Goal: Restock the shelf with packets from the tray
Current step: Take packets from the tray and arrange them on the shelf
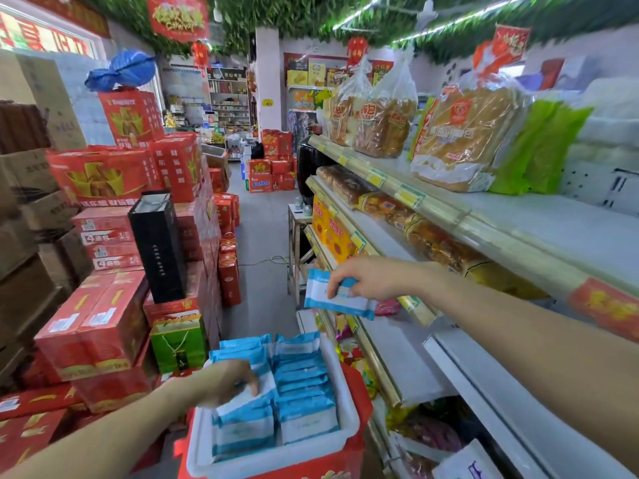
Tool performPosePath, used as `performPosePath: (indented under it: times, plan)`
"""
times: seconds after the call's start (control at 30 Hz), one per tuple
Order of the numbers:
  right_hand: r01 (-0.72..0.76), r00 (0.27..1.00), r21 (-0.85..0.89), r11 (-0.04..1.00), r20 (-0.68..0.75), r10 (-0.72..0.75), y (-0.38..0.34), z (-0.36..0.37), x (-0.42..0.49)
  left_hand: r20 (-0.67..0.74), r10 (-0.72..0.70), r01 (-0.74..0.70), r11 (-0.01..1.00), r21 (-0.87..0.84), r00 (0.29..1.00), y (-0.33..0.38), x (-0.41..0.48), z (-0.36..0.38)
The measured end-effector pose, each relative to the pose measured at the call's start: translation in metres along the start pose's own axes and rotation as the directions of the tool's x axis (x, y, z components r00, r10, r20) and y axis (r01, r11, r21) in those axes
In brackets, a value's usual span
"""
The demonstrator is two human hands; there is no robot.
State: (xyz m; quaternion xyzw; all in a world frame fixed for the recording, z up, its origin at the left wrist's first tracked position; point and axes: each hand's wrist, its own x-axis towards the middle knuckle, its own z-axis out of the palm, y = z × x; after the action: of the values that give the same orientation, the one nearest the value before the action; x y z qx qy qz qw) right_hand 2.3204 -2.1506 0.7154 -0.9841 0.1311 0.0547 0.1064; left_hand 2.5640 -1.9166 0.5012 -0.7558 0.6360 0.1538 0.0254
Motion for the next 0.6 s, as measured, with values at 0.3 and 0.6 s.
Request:
performPosePath:
  times: [0.3, 0.6]
  plan:
    - [-0.026, 0.997, -0.13, 0.991, -0.081, 0.016, 0.006, -0.11, -0.046, -0.151, 0.14, -0.147, 0.989, -0.033, 0.979, 0.039, 0.007, -0.234]
    - [-0.153, 0.966, -0.128, 0.98, -0.227, 0.121, 0.033, -0.197, -0.172, -0.211, 0.478, -0.474, 0.877, 0.072, 0.852, 0.203, 0.019, -0.399]
